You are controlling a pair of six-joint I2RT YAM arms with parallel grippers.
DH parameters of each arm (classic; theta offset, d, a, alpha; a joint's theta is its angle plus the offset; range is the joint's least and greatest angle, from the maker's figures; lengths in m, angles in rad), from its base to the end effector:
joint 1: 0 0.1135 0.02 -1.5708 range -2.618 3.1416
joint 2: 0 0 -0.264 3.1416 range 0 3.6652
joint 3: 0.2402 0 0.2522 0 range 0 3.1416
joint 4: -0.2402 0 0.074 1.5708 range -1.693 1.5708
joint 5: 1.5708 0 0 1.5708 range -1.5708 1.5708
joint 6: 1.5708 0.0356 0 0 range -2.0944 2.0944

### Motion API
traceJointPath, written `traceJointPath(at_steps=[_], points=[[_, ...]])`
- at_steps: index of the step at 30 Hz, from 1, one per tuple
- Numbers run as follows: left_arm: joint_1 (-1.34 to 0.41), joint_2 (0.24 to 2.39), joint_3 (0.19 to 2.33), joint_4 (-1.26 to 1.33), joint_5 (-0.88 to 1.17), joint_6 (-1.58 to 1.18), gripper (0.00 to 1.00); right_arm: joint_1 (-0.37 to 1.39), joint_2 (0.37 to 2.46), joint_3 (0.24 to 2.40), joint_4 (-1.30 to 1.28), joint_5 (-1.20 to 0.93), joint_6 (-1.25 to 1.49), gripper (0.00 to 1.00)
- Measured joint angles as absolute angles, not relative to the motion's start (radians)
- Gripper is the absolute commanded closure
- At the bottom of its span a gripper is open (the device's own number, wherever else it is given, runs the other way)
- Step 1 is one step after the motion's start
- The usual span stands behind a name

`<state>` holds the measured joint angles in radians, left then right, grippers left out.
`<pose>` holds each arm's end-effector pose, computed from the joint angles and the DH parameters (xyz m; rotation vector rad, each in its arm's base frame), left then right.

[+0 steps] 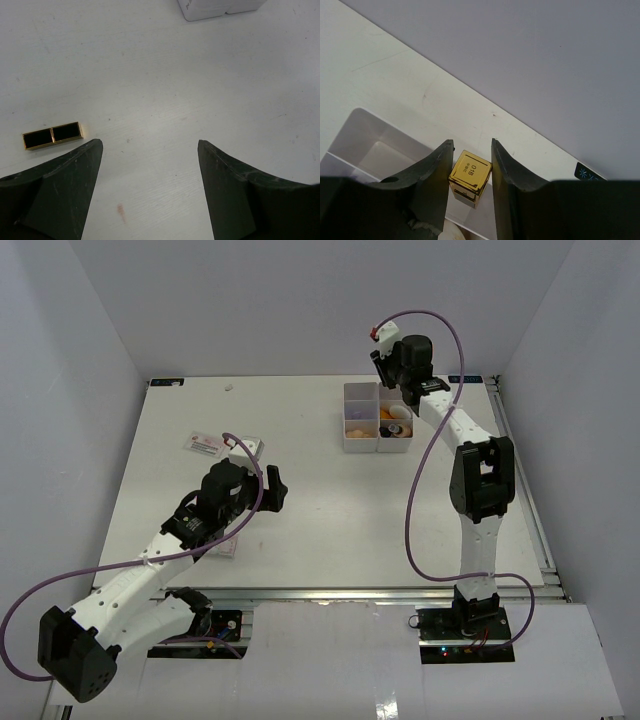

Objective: Organize the makeup

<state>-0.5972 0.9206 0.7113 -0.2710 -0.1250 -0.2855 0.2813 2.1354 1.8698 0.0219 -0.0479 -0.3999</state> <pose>0.1755 -0.1140 0.2809 0.2439 2.0591 -0.4196 0.4988 0.1459 0.3037 -0.6380 1.6985 -0.0407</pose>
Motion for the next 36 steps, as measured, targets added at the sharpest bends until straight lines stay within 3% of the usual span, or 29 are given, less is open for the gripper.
traceJointPath(at_steps=[9, 15, 22, 25, 29, 36], points=[[-0.597, 0.928, 0.71, -0.271, -0.137, -0.293, 0.1, 0.249, 2.163, 1.868, 0.046, -0.046, -0.4, 0.59], [-0.597, 0.932, 0.699, -0.272, -0.142, -0.312, 0.1, 0.233, 2.168, 1.867, 0.052, -0.056, -0.394, 0.37], [-0.572, 0.935, 0.695, -0.284, -0.124, -0.359, 0.1, 0.225, 2.165, 1.824, 0.053, -0.084, -0.376, 0.27], [-0.549, 0.933, 0.691, -0.286, -0.103, -0.409, 0.11, 0.211, 2.096, 1.759, -0.02, -0.181, -0.361, 0.23], [-0.527, 0.932, 0.681, -0.32, -0.093, -0.508, 0.08, 0.184, 1.902, 1.657, -0.181, -0.493, -0.388, 0.21], [-0.47, 0.967, 0.687, -0.467, -0.132, -0.805, 0.12, 0.176, 1.493, 1.282, -0.366, -0.973, -0.483, 0.2]])
